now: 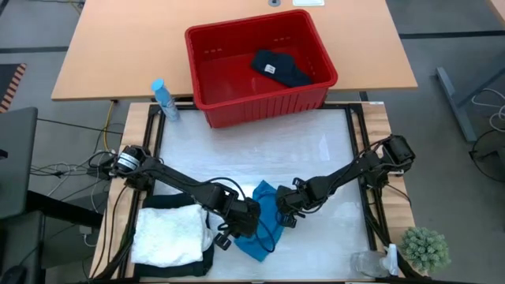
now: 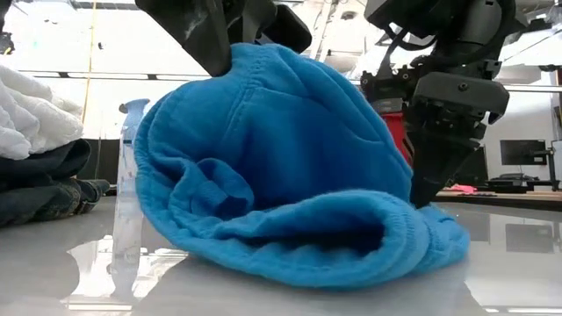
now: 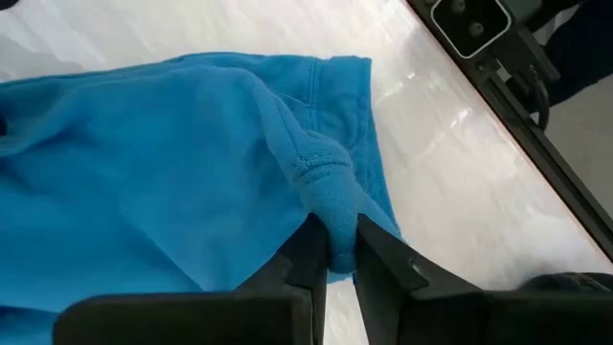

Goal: Fold Laundry from Bin
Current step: Fold the blue shorts from the red bin

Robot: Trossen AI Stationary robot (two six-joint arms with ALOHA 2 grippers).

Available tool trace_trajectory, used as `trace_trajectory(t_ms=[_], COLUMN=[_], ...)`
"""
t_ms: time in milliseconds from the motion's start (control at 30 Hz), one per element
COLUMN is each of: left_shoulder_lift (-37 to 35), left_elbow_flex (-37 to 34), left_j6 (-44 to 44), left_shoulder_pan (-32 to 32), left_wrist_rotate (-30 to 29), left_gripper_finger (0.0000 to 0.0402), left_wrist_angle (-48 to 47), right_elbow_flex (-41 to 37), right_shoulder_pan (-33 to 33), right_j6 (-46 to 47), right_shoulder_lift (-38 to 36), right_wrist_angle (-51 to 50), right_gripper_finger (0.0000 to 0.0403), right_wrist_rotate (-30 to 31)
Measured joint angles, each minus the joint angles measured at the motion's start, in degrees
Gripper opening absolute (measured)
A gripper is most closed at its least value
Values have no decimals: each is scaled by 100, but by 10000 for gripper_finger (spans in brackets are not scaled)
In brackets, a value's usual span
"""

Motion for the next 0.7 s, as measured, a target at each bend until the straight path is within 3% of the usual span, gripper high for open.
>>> trace_trajectory(t_ms=[233, 567, 700], left_shoulder_lift=[0, 0, 0], left_elbow_flex=[0, 0, 0], left_j6=[63, 158, 159], left_shoulder_pan=[33, 87, 89], left_wrist_rotate=[-40, -43, -52], left_gripper_finger=[32, 32, 32], left_wrist_angle=[6, 183, 325], right_elbow_flex=[0, -2, -4], right_shoulder_pan=[-67, -66, 51], right_j6=[-230, -431, -647], right_shoulder_lift=[-276, -1076, -1108], right_wrist_angle=[-185, -1432, -907], right_gripper_finger=[115, 169, 185], right_wrist_rotate=[103, 422, 293])
